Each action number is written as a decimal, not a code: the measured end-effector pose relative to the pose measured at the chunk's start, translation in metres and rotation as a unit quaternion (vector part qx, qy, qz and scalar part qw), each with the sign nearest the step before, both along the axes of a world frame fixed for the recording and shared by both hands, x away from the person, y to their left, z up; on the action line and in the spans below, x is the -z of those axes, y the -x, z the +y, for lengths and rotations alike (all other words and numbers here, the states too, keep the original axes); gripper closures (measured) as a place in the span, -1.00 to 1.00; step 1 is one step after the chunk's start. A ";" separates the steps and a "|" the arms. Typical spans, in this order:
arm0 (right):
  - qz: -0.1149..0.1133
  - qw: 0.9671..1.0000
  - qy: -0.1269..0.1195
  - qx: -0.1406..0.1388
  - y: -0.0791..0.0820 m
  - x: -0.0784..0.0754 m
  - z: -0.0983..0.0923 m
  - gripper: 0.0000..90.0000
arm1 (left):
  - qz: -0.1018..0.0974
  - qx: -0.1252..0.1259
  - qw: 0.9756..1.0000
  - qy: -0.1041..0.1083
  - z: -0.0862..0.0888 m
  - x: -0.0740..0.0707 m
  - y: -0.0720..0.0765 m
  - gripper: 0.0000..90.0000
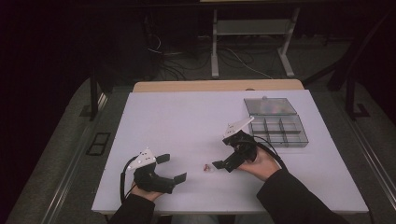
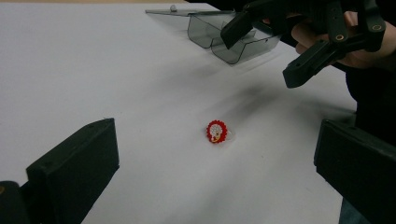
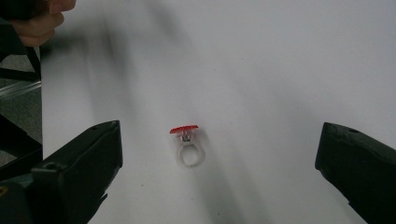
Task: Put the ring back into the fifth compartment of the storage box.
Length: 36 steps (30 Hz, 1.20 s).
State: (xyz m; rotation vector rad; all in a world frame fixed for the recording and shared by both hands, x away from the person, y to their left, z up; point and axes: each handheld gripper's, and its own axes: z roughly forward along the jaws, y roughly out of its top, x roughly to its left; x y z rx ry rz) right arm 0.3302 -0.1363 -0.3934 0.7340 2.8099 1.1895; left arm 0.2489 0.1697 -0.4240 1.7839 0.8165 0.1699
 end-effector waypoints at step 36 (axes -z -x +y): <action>0.016 0.999 0.026 -0.042 -0.007 0.039 0.032 -1.00 | -0.001 -0.001 1.000 -0.003 0.001 0.000 -0.002 -1.00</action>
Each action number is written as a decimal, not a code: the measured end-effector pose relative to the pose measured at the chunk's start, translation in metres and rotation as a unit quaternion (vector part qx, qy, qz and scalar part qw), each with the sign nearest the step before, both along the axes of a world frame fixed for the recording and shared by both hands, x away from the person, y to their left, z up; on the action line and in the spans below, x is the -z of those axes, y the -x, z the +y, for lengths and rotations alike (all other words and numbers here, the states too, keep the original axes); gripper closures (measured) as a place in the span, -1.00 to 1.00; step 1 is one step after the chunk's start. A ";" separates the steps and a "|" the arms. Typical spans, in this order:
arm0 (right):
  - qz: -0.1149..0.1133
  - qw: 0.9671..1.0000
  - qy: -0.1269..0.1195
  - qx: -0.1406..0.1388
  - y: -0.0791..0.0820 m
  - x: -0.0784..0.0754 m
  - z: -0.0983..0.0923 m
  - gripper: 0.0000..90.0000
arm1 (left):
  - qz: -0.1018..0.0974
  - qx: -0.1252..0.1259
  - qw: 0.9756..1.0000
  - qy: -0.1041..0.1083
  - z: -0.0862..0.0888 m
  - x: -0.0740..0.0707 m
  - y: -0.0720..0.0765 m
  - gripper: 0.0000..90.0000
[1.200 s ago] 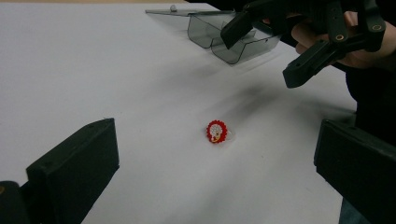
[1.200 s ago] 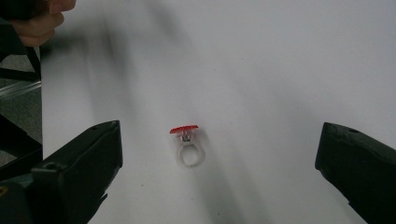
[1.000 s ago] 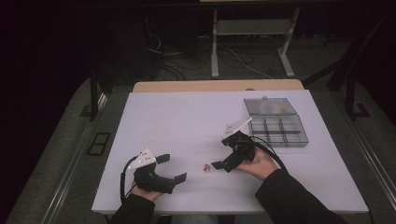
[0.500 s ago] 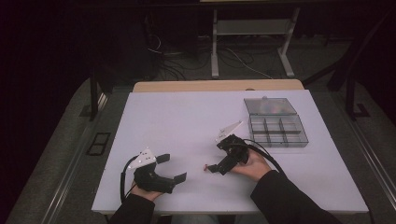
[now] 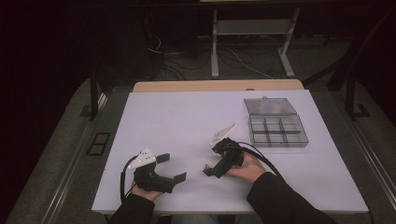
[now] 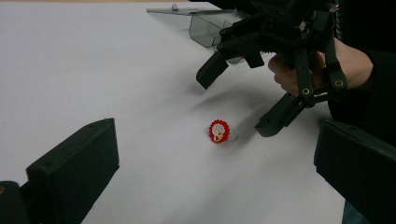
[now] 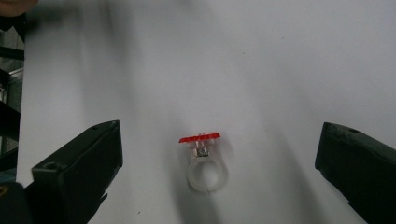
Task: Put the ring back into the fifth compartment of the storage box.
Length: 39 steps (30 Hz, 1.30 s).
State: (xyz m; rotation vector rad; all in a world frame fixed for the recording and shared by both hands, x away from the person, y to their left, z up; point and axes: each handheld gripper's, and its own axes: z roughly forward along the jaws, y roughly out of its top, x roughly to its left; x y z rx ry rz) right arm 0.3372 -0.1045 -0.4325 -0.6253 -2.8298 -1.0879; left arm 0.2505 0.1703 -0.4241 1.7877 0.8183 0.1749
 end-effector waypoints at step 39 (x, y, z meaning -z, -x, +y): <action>-0.022 0.998 0.028 -0.044 0.006 0.007 0.012 0.55 | -0.002 -0.005 1.000 -0.001 -0.001 0.000 0.000 -1.00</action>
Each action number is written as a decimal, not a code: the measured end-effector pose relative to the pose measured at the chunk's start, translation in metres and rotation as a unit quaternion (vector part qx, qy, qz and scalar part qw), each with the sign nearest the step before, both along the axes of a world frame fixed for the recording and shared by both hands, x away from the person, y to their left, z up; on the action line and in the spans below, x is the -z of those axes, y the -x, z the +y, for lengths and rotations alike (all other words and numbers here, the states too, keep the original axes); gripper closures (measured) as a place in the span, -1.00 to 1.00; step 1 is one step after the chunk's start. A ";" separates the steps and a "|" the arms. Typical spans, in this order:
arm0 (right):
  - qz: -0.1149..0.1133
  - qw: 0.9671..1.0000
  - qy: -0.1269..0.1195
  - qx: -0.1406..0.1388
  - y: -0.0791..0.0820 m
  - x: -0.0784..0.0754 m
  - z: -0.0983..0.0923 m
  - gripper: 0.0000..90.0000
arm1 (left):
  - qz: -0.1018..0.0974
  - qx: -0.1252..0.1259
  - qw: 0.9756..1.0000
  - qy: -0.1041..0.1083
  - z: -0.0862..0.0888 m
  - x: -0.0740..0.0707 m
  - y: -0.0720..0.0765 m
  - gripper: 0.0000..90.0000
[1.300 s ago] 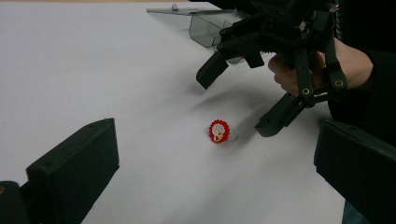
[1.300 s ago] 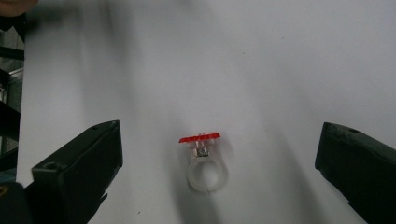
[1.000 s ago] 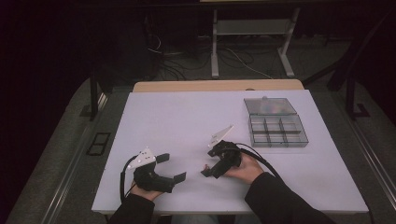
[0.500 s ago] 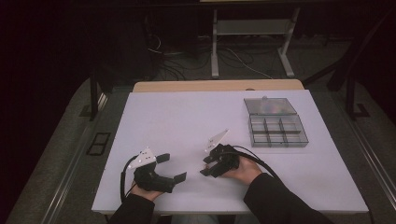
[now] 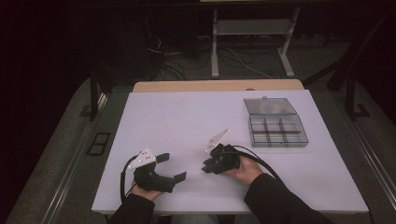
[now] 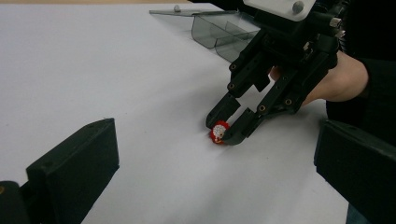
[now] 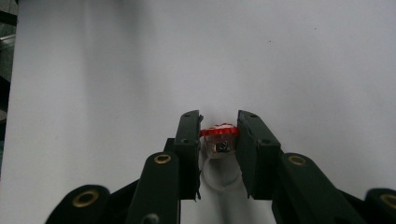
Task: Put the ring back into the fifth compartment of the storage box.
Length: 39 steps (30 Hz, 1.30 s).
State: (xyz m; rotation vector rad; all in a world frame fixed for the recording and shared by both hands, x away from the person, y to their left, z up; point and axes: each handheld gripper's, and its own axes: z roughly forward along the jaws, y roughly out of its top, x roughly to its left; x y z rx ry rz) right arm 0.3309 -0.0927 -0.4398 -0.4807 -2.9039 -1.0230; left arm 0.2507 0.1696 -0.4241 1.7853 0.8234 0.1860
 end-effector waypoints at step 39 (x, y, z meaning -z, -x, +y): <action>0.008 0.999 -0.018 0.029 -0.010 -0.035 -0.041 0.57 | -0.002 -0.002 1.000 -0.001 0.001 0.000 -0.001 -1.00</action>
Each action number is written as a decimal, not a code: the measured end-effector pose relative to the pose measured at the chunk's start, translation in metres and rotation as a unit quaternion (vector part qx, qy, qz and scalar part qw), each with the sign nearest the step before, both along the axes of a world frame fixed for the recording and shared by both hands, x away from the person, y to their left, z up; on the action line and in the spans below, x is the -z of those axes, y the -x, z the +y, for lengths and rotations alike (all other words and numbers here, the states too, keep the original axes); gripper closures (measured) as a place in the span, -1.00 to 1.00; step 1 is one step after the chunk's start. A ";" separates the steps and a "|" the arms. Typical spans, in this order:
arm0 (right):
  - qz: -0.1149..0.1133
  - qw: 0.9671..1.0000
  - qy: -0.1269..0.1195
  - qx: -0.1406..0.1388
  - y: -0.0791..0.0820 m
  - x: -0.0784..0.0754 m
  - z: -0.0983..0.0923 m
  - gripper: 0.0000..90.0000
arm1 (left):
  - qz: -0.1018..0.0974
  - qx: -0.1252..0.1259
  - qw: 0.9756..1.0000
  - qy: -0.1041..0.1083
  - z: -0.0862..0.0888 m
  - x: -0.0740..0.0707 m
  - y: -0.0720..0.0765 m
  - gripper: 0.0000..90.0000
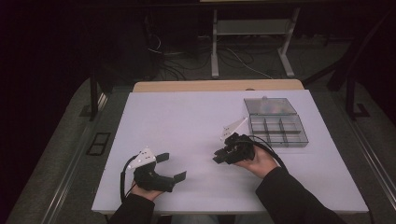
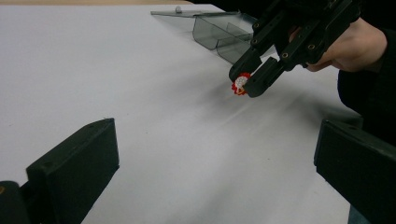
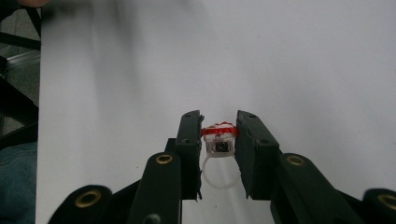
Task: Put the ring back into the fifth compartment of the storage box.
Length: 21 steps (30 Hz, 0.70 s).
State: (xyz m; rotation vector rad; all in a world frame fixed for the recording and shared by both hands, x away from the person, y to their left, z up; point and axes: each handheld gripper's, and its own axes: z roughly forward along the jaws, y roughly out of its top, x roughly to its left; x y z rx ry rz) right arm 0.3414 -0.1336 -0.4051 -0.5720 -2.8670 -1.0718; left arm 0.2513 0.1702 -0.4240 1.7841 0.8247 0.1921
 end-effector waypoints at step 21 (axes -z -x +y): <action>-0.008 0.999 -0.012 0.032 -0.007 -0.018 -0.034 0.57 | 0.002 0.000 1.000 0.001 0.000 0.000 0.000 -1.00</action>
